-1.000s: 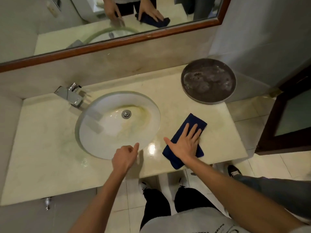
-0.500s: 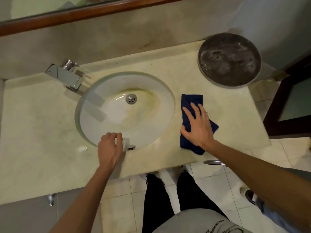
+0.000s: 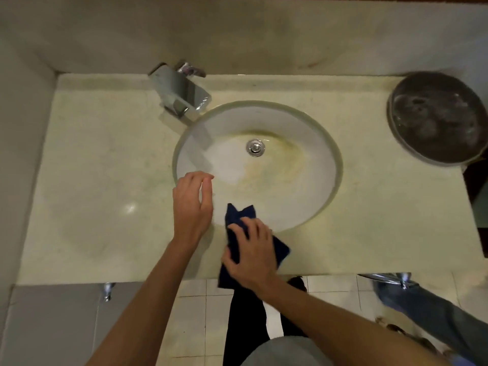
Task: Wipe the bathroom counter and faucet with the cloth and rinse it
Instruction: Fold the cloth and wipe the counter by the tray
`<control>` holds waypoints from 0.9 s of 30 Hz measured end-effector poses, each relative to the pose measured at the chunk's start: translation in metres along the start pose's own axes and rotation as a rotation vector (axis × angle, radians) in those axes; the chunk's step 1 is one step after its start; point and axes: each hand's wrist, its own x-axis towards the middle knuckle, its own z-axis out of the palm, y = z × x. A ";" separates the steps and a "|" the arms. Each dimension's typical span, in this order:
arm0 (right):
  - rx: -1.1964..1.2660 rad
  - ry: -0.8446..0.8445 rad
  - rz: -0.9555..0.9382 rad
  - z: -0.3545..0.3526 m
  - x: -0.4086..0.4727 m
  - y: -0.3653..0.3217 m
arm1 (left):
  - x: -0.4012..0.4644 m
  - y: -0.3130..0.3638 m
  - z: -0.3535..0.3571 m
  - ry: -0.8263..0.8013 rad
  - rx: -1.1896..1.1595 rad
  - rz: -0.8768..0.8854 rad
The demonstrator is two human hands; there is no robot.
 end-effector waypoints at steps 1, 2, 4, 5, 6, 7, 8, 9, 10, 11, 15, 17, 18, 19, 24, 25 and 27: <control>0.010 -0.003 -0.001 0.014 0.007 -0.026 | 0.004 0.000 -0.009 0.039 -0.011 -0.001; 0.016 0.000 0.004 0.027 0.016 -0.050 | 0.007 -0.001 -0.018 0.086 -0.022 0.009; 0.014 0.016 0.022 0.050 0.040 -0.089 | 0.011 -0.004 -0.038 0.200 -0.048 0.034; 0.011 0.027 0.036 0.062 0.054 -0.104 | 0.013 -0.007 -0.048 0.262 -0.066 0.028; 0.005 0.047 0.059 0.073 0.068 -0.116 | 0.014 -0.011 -0.057 0.328 -0.083 0.007; -0.011 0.075 0.093 0.082 0.085 -0.127 | 0.016 -0.016 -0.066 0.394 -0.095 -0.021; -0.034 0.093 0.135 0.088 0.103 -0.138 | 0.017 -0.022 -0.072 0.454 -0.101 -0.050; -0.047 0.091 0.176 0.092 0.120 -0.148 | 0.016 -0.029 -0.078 0.505 -0.102 -0.079; -0.040 0.081 0.204 0.092 0.137 -0.157 | 0.015 -0.036 -0.083 0.543 -0.100 -0.102; -0.025 0.076 0.220 0.091 0.156 -0.165 | 0.014 -0.043 -0.087 0.566 -0.101 -0.121; -0.001 0.096 0.281 0.083 0.211 -0.175 | -0.003 -0.059 -0.091 0.564 -0.141 -0.172; -0.029 0.074 0.241 0.077 0.211 -0.168 | -0.013 -0.064 -0.088 0.542 -0.151 -0.210; -0.043 0.047 0.189 0.073 0.204 -0.162 | -0.017 -0.066 -0.087 0.527 -0.163 -0.242; -0.047 0.016 0.140 0.069 0.193 -0.155 | -0.021 -0.067 -0.085 0.495 -0.175 -0.284; 0.136 -0.096 0.198 0.050 0.117 -0.114 | -0.047 -0.067 -0.069 -0.048 -0.126 -0.404; 0.193 -0.113 0.218 0.046 0.110 -0.106 | -0.051 -0.063 -0.067 -0.133 -0.104 -0.418; 0.326 -0.139 0.258 0.035 0.104 -0.091 | -0.054 -0.053 -0.070 -0.277 -0.174 -0.510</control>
